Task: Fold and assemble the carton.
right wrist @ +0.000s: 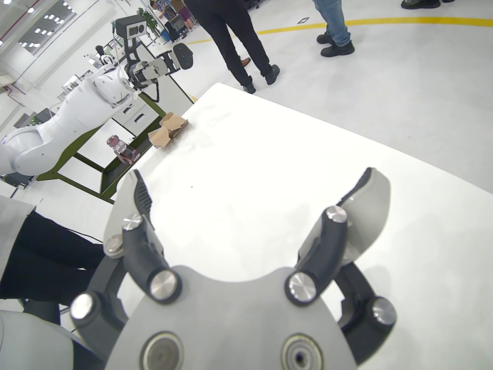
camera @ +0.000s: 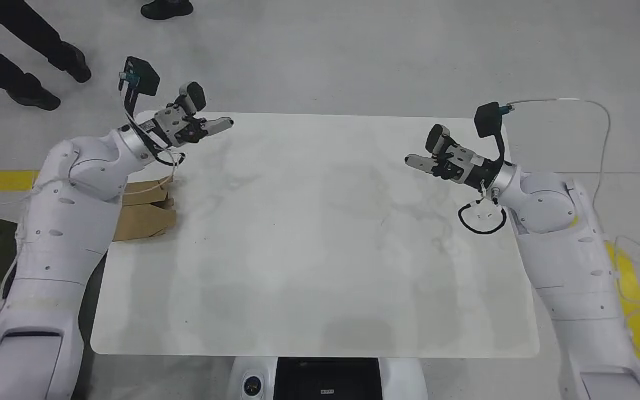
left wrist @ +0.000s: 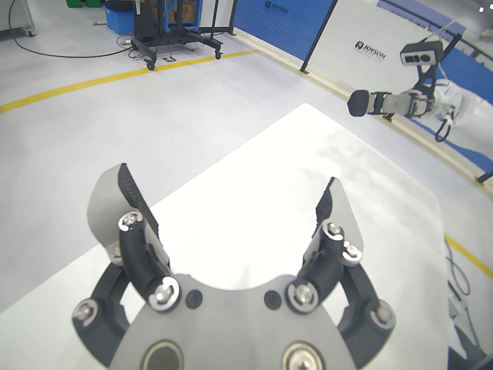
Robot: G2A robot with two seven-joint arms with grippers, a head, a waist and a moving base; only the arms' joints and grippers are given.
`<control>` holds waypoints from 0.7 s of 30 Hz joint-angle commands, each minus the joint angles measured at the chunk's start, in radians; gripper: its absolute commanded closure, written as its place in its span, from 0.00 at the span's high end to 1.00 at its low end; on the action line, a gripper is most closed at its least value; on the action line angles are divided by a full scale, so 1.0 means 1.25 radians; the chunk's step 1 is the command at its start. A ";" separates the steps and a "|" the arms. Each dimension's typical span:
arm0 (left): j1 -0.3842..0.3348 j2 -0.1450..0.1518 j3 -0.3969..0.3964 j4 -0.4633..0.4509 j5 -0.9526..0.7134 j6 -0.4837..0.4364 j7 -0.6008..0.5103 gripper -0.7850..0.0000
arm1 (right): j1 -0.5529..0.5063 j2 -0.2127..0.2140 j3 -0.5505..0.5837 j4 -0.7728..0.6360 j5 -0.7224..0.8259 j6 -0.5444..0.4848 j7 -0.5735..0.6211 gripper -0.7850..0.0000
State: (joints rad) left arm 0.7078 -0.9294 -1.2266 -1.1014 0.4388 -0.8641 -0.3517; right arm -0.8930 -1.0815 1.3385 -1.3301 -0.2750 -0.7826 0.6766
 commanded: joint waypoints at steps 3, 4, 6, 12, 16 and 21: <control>0.024 0.010 -0.031 -0.001 -0.168 0.015 -0.086 1.00 | 0.000 0.000 0.000 0.000 0.000 0.000 0.000 1.00; 0.034 0.013 -0.039 -0.002 -0.203 0.017 -0.106 1.00 | 0.000 0.000 0.000 0.000 0.000 0.000 0.000 1.00; 0.051 0.019 -0.056 -0.005 -0.270 0.029 -0.149 1.00 | 0.000 0.000 0.000 0.000 0.000 0.000 0.000 1.00; 0.104 0.043 -0.120 -0.011 -0.418 0.080 -0.285 1.00 | 0.000 0.000 0.000 0.000 0.000 0.000 0.000 1.00; 0.140 0.060 -0.180 0.001 -0.448 0.117 -0.318 1.00 | 0.000 0.000 0.000 0.000 0.000 0.000 0.000 1.00; 0.200 0.079 -0.252 0.006 -0.486 0.154 -0.352 1.00 | 0.000 0.000 0.000 0.000 0.000 0.000 0.000 1.00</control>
State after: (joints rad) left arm 0.9398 -0.8351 -1.5243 -1.0951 -0.1536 -0.6805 -0.7799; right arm -0.8930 -1.0815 1.3385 -1.3301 -0.2750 -0.7826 0.6766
